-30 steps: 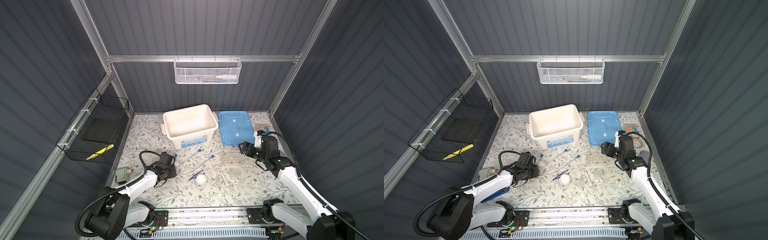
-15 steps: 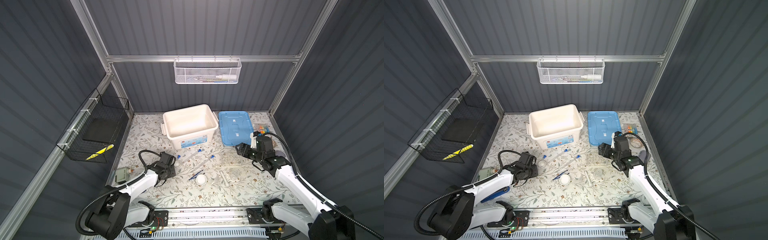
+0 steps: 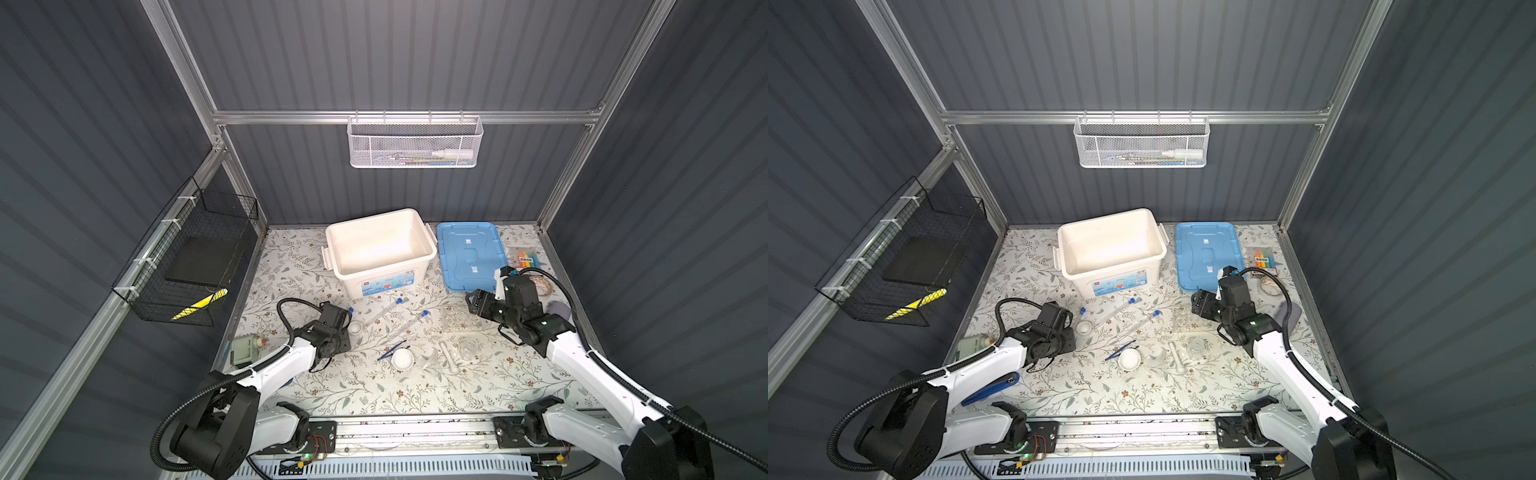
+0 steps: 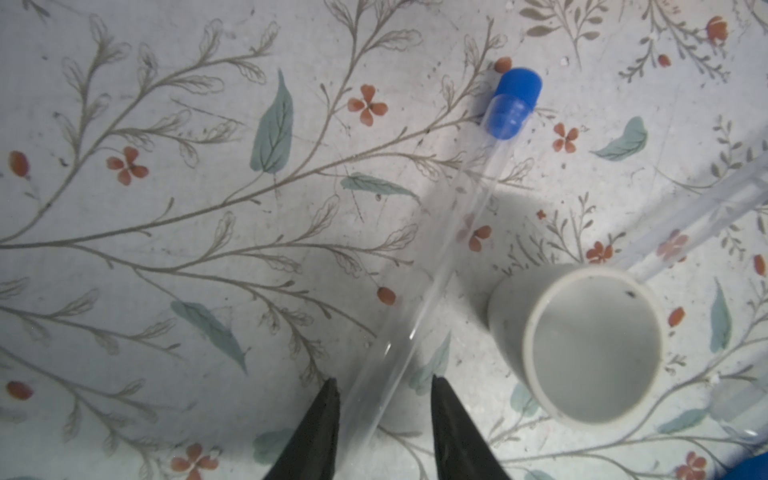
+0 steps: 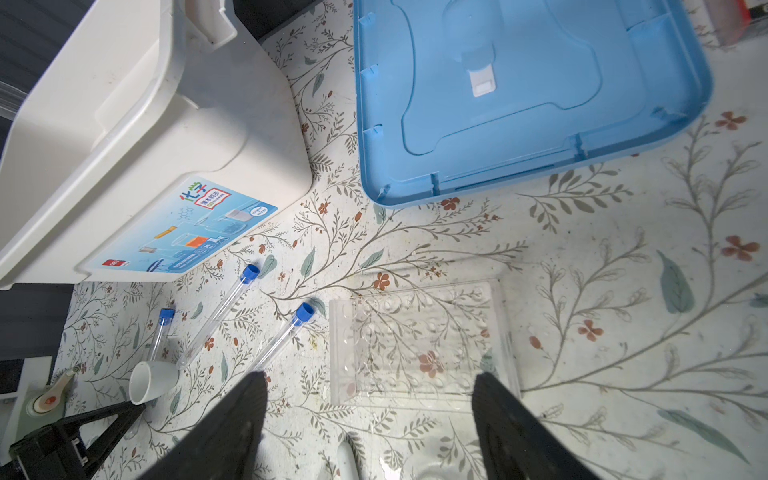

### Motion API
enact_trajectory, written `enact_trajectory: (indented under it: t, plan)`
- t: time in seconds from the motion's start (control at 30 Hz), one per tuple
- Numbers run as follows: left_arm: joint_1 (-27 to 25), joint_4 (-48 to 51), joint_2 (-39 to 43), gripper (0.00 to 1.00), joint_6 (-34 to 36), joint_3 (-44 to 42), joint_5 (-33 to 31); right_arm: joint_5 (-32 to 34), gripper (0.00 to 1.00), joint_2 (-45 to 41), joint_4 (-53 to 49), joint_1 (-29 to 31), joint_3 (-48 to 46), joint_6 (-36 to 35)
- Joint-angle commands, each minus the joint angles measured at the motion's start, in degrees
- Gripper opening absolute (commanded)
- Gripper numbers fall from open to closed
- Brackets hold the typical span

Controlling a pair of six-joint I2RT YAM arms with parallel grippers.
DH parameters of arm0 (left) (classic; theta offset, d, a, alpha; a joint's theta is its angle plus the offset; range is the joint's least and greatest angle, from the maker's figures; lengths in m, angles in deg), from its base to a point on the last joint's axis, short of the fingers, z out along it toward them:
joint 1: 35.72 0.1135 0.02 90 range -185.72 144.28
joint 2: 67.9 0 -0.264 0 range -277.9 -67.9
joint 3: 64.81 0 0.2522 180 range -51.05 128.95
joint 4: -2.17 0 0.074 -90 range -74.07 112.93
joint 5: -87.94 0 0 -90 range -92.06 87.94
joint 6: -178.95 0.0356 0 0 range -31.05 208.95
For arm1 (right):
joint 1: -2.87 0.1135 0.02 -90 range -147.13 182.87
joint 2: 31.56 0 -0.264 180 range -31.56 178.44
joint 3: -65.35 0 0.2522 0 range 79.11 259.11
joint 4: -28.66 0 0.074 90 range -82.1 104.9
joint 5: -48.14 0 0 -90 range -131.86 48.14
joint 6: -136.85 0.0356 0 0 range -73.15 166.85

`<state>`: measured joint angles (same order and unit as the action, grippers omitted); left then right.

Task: Organize the chemistry lab equipment
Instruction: 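Lower the left gripper and close it around the clear blue-capped test tube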

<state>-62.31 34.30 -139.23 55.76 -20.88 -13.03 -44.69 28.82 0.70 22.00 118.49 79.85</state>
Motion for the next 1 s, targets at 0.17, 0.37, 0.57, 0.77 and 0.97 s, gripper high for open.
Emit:
enact_trajectory:
  t: [0.17,0.37,0.57,0.77,0.97]
  plan:
    - [-0.22,0.33,-2.79,0.39,0.97,1.65,-1.56,1.54,0.8,0.09,-0.15,0.73,-0.32,0.21]
    - [-0.17,-0.23,-4.68,0.38,0.39,2.77,-1.95,1.6,0.8,0.0,-1.0,1.04,-0.4,-0.03]
    - [-0.13,-0.6,-5.38,0.29,-0.97,2.35,-2.05,2.3,0.8,-0.74,-1.68,1.33,-0.47,-0.05]
    - [-0.13,0.0,-4.53,0.25,-2.42,1.74,-2.89,2.31,0.8,-0.97,-1.98,1.58,-0.66,-0.11]
    - [-0.13,0.33,-3.91,0.26,-2.75,1.47,-2.83,2.33,0.79,-0.79,-1.91,1.78,-0.65,-0.02]
